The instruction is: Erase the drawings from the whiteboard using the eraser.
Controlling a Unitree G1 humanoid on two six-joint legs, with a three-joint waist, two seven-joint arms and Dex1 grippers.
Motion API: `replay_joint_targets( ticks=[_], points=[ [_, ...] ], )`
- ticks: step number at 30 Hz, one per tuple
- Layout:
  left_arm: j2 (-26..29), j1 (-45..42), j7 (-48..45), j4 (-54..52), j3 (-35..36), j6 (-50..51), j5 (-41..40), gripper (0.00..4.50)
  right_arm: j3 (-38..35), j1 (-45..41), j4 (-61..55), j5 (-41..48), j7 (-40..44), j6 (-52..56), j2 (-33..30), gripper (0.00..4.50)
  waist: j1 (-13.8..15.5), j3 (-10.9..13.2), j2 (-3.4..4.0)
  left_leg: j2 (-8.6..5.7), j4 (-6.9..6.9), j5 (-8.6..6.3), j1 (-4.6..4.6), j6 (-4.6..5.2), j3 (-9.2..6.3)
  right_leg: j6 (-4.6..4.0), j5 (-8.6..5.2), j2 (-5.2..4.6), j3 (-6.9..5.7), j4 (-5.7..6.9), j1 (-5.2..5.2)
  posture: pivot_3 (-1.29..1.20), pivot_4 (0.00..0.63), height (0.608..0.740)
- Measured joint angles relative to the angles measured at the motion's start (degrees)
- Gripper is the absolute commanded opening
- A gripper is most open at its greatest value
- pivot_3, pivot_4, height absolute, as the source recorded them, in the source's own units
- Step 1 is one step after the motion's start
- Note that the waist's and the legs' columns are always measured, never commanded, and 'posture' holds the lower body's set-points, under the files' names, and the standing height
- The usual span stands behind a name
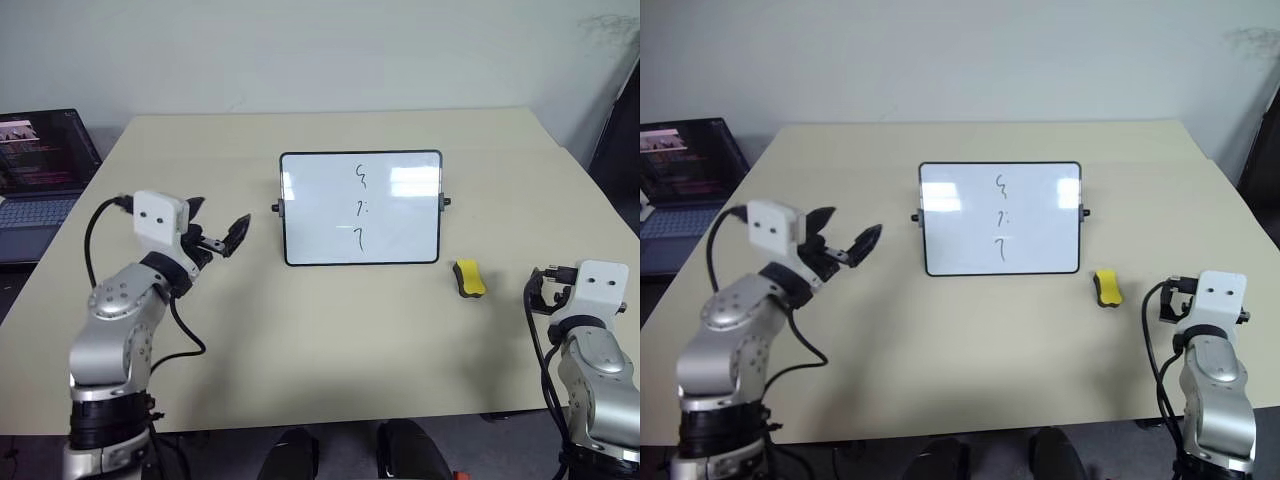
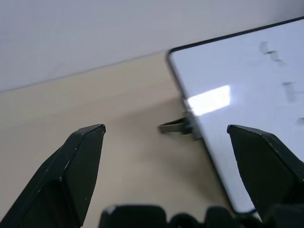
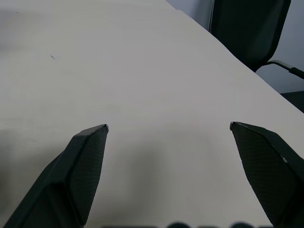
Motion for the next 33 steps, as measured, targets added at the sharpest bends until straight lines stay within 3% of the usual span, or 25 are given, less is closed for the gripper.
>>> replay_joint_targets(
  ticks=[5,14,22,33],
  points=[
    [6.2,-2.7,-11.3,1.2,-2.8,4.6,-5.5,4.50,0.0,0.0,-0.1,0.0,0.0,0.1,0.0,4.47,-0.1,0.0,0.02,-0.01,-0.01,0.00,0.00,0.01,0.00,0.00,0.00,0.02,-0.01,0.00,-0.01,0.00,0.150,0.740],
    [12.5,-5.6,-29.4,5.4,-8.2,8.1,-11.3,4.50,0.0,-0.1,-2.3,0.7,1.0,2.5,-0.3,4.47,-0.1,0.0,0.06,0.00,-0.02,-0.01,-0.01,0.02,0.00,-0.02,-0.01,0.03,0.00,0.02,-0.03,0.00,0.150,0.740],
    [13.1,-9.4,-38.3,12.3,-12.9,4.2,-9.5,4.50,-1.1,-6.0,-8.2,3.9,2.9,12.5,-2.9,4.47,-0.3,0.1,0.09,0.03,-0.03,-0.01,-0.01,0.03,-0.03,-0.03,0.00,0.03,0.00,0.02,-0.05,0.00,0.150,0.740],
    [13.1,-12.5,-46.7,18.2,-17.4,-1.9,-6.0,4.50,-2.0,-18.1,-10.9,9.8,4.2,34.7,-4.2,4.47,-0.2,0.1,0.10,0.00,-0.04,-0.02,-0.08,0.05,-0.02,-0.03,0.00,-0.01,0.00,0.00,-0.10,0.00,0.150,0.740]
  ],
)
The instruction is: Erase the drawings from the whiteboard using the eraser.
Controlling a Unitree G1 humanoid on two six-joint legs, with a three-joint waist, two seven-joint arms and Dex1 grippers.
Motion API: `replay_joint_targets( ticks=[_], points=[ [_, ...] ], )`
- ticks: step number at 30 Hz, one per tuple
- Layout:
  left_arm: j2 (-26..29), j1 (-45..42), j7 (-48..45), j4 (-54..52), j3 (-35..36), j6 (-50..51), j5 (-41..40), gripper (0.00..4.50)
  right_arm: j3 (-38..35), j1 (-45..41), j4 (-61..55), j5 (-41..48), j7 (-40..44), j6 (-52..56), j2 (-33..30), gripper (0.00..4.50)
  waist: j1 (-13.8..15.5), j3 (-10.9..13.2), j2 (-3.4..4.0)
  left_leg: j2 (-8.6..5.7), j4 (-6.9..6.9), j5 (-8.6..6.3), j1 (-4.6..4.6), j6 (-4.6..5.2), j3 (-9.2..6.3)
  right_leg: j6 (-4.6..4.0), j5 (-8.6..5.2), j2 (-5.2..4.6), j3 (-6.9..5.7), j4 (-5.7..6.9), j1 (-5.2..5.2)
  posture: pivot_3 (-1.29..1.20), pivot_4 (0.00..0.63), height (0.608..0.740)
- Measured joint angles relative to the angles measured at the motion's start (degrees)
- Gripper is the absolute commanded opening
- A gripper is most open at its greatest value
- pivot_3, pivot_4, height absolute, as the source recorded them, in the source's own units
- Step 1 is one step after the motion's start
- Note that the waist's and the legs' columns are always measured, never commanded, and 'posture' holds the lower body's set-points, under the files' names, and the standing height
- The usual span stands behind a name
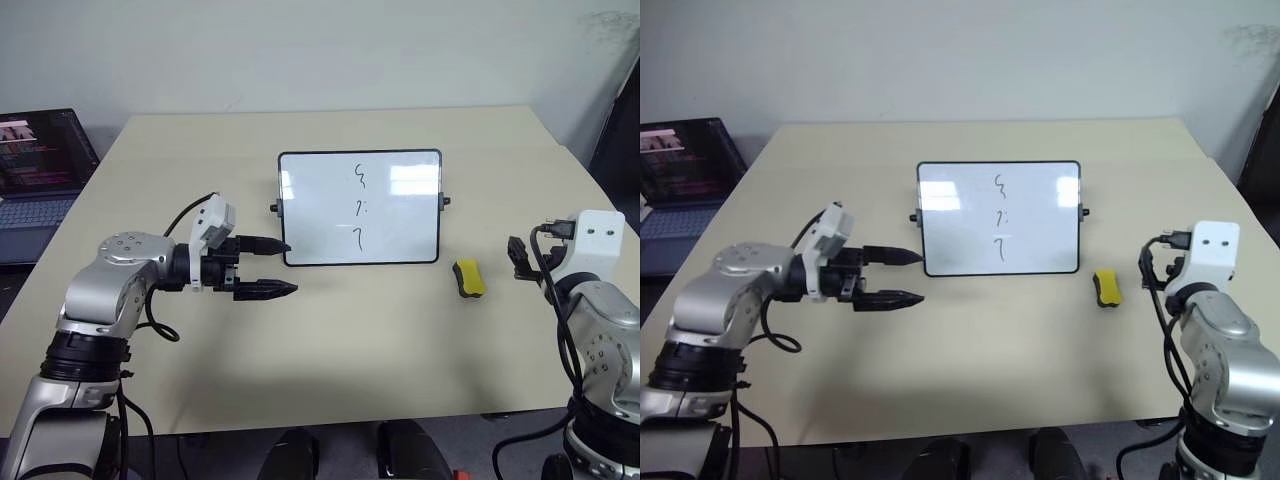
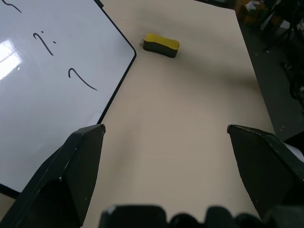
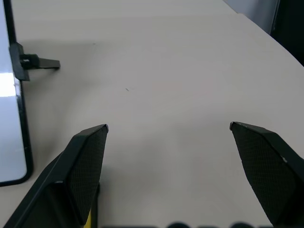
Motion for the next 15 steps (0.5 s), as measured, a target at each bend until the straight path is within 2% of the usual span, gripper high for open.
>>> replay_joint_targets(
  ticks=[8,15],
  points=[
    [-0.4,-0.1,-1.1,0.1,-0.2,-0.3,0.4,4.50,-0.7,-5.7,-0.3,1.5,-0.2,11.6,2.2,4.47,0.0,0.0,0.00,0.02,0.00,0.00,-0.03,0.01,-0.01,0.00,0.00,-0.02,0.00,0.02,-0.05,0.00,0.150,0.740],
    [-0.4,-1.6,-1.6,0.6,-0.3,-0.3,1.1,4.50,-1.0,-8.6,-1.0,1.2,-0.9,15.6,5.1,4.47,0.0,0.0,0.00,0.00,0.00,0.00,-0.05,0.01,0.01,0.00,0.00,-0.02,0.01,0.04,-0.10,0.00,0.150,0.740]
  ],
)
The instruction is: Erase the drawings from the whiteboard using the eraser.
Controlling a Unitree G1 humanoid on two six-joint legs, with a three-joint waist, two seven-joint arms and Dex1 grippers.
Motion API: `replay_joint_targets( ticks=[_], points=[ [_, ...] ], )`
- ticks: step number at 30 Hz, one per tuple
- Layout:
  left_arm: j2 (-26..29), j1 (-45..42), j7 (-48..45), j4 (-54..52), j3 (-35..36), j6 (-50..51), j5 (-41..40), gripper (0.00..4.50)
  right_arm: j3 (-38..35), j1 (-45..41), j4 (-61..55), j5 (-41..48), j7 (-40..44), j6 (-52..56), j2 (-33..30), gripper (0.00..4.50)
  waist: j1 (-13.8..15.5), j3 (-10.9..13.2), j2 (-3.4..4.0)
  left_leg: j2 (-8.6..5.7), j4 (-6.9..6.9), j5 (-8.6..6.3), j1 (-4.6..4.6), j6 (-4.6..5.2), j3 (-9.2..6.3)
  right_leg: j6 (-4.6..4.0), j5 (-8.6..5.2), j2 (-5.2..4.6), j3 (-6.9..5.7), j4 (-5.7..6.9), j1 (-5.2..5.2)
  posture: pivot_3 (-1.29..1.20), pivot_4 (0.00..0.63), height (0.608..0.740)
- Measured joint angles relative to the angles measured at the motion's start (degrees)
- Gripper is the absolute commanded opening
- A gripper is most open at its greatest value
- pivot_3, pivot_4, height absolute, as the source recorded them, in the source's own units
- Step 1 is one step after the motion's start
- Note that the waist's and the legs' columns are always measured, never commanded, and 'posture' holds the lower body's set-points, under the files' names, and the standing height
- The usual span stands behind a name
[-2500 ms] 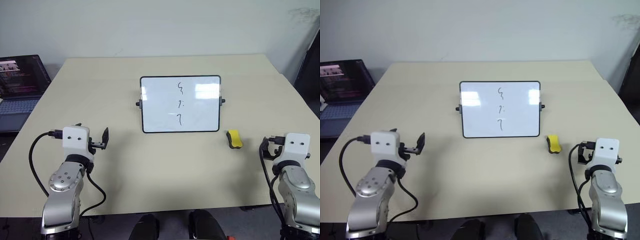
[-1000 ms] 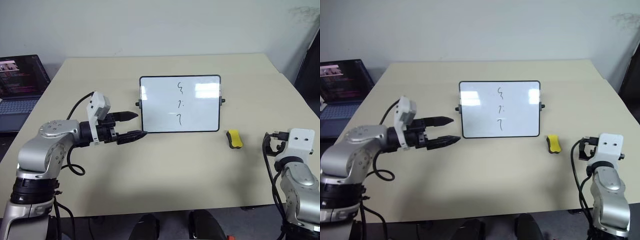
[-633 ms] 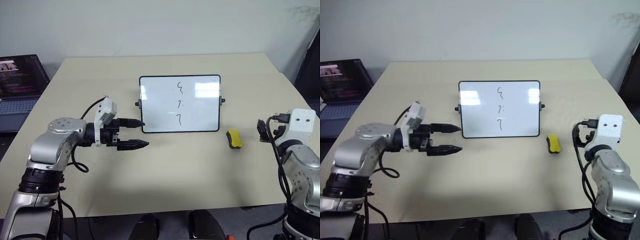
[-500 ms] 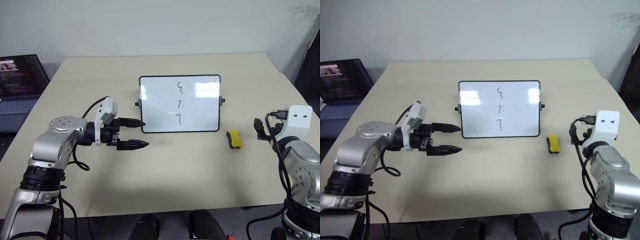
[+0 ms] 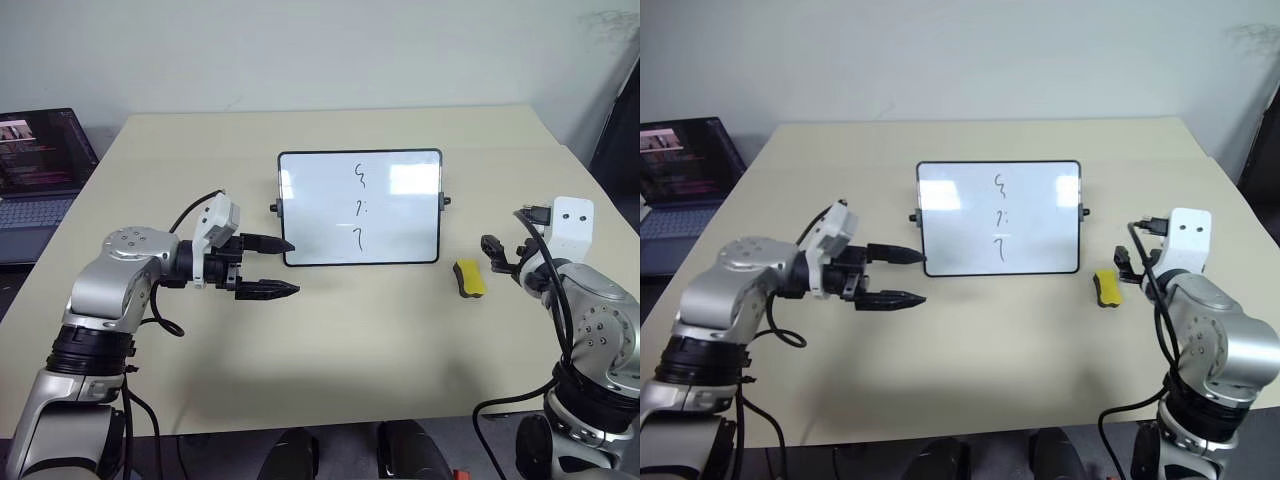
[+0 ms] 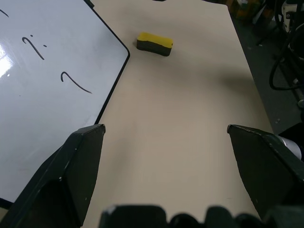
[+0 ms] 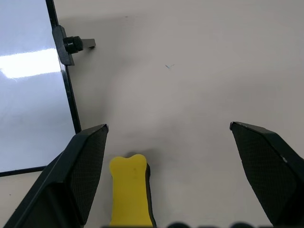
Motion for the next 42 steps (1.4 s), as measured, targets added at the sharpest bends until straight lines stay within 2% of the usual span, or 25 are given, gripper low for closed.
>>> replay_joint_targets(
  ticks=[14,19,35,37,40,42],
  points=[
    [-0.1,-1.1,-0.4,0.2,-0.8,0.0,0.3,4.50,-0.9,-2.5,-1.2,-1.7,-0.3,5.9,1.1,4.47,0.0,0.0,0.00,-0.02,-0.02,0.00,-0.03,0.00,-0.01,0.00,0.00,-0.01,0.00,0.04,-0.02,0.00,0.150,0.740],
    [-0.2,-2.1,-0.9,0.5,-0.9,-0.1,0.4,4.50,-0.9,-2.5,-1.4,-2.1,-0.2,6.2,1.1,4.47,-1.3,0.0,0.03,-0.62,0.02,0.08,-0.24,-0.01,-1.38,0.06,-0.22,-0.36,-1.14,0.14,0.29,0.00,0.150,0.740],
    [-0.6,-3.0,-1.5,1.5,-2.1,-1.0,1.4,4.50,-0.9,-1.6,-1.6,-3.1,0.4,6.2,1.1,4.47,-1.1,0.0,0.07,-0.33,0.00,0.12,-0.32,-0.09,-1.16,-0.05,-0.25,-0.25,-1.04,0.15,0.15,0.00,0.150,0.740],
    [-0.6,-3.4,-1.6,1.5,-2.1,-1.2,1.4,4.50,-0.9,-0.8,-1.6,-3.1,0.7,6.2,1.1,4.47,-1.6,0.0,0.09,-1.19,0.00,0.21,-0.55,-0.08,-2.04,0.00,-0.39,-0.55,-1.75,0.24,0.25,0.00,0.150,0.740],
    [-0.6,-3.4,-1.6,1.5,-2.1,-1.4,1.5,4.50,-0.8,-0.6,-1.6,-3.2,0.8,6.2,1.1,4.47,-2.9,0.0,0.14,-2.57,-0.06,0.89,-0.89,-0.13,-4.14,0.18,-1.01,-1.87,-3.62,0.59,0.70,0.00,0.150,0.740],
    [-0.6,-3.4,-1.7,1.5,-2.1,-1.7,1.5,4.50,-0.7,-0.6,-1.6,-3.2,0.8,6.2,1.1,4.47,-2.8,0.0,0.15,-2.59,0.01,1.08,-0.84,-0.40,-4.31,0.22,-1.31,-2.24,-3.72,0.98,0.72,0.00,0.150,0.740]
  ],
)
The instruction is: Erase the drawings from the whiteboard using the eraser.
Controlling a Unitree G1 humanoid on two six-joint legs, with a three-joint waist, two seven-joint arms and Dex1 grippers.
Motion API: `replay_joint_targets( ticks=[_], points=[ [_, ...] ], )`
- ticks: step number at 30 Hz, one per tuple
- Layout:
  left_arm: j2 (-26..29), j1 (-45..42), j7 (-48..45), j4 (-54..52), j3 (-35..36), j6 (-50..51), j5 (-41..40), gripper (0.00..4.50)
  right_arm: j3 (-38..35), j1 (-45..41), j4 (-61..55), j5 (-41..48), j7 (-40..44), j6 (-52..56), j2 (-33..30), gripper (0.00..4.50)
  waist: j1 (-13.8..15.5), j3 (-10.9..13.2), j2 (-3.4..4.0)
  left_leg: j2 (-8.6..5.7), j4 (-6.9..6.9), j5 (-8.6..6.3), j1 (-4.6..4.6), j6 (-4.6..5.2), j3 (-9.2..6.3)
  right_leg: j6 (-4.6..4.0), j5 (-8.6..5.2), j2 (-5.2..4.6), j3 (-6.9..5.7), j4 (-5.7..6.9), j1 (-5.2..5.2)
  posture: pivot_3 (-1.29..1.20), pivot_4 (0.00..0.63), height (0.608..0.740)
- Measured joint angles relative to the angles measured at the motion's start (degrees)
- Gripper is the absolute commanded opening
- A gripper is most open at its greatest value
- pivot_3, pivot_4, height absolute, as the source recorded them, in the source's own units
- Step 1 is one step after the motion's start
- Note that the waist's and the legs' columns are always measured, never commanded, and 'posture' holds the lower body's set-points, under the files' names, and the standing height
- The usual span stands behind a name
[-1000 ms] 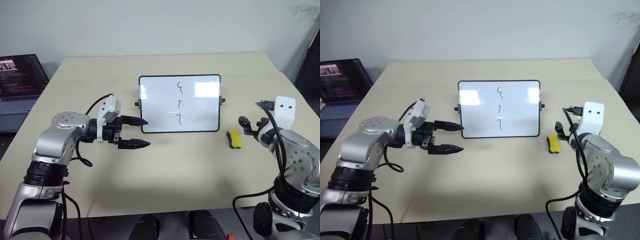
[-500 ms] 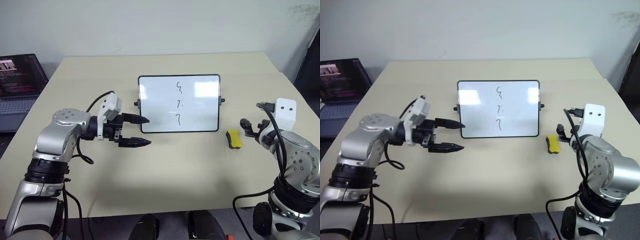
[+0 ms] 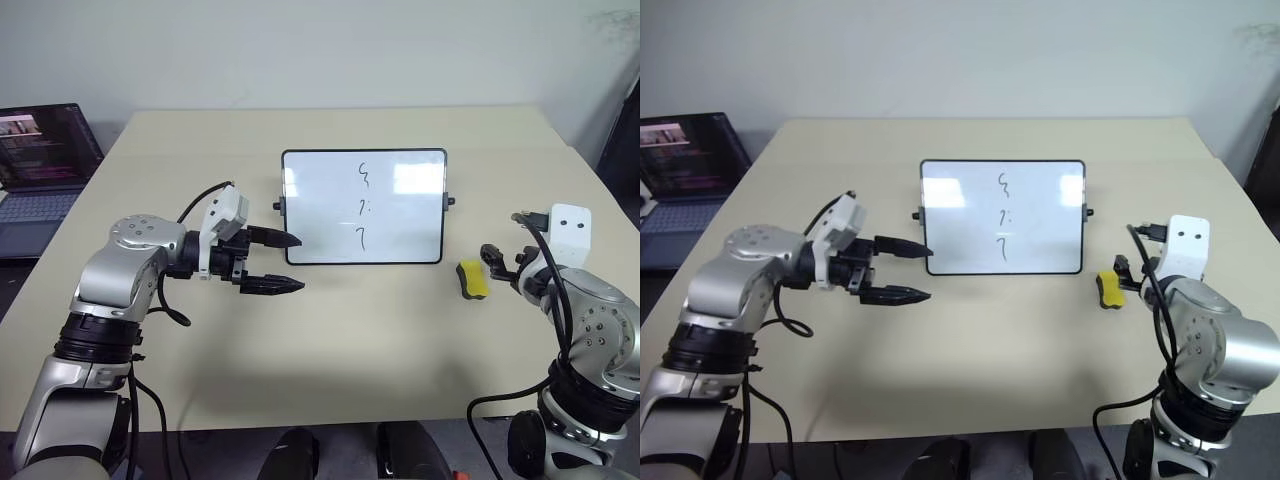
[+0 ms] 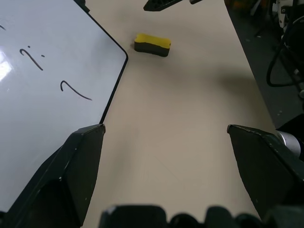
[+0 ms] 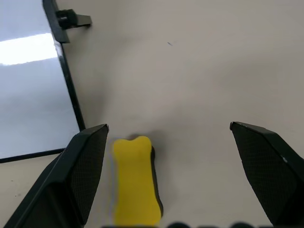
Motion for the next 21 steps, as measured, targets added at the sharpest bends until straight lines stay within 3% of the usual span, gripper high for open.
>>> replay_joint_targets(
  ticks=[5,21],
  points=[
    [0.0,0.0,-0.2,0.0,0.0,-0.3,0.0,4.50,0.3,0.3,0.0,0.0,0.0,0.0,0.0,4.47,1.6,0.0,0.00,0.36,-0.01,-0.07,-0.04,0.13,0.99,-0.07,0.06,0.09,0.84,0.19,-0.49,0.00,0.150,0.740],
    [0.1,1.0,-0.7,0.0,0.0,-0.5,0.1,4.50,3.3,4.4,0.2,5.7,-1.2,0.0,1.5,4.47,1.8,0.0,0.00,0.51,-0.08,-0.09,-0.03,0.13,1.24,-0.10,0.09,0.14,1.02,0.17,-0.64,0.00,0.150,0.740]
  ],
)
